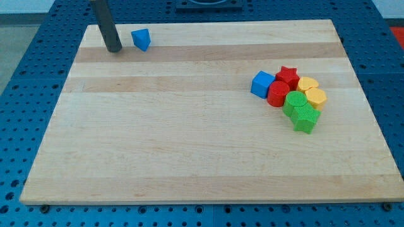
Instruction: Push the blue triangle parallel to the blue cube
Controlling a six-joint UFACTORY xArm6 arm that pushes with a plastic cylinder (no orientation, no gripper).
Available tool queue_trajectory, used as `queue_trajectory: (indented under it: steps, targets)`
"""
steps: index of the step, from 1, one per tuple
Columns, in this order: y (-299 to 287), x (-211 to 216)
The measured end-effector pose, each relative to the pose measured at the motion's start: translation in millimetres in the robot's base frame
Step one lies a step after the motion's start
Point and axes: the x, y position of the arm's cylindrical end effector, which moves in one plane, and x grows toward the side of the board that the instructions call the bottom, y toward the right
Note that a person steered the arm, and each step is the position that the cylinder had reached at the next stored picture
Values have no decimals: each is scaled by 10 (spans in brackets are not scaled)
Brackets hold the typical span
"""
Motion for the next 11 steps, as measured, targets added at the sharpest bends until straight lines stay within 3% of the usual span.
queue_trajectory:
  steps: [1,3,6,11]
  targets:
    - [25,-336]
    - [418,-409]
    - [808,238]
    - [791,1078]
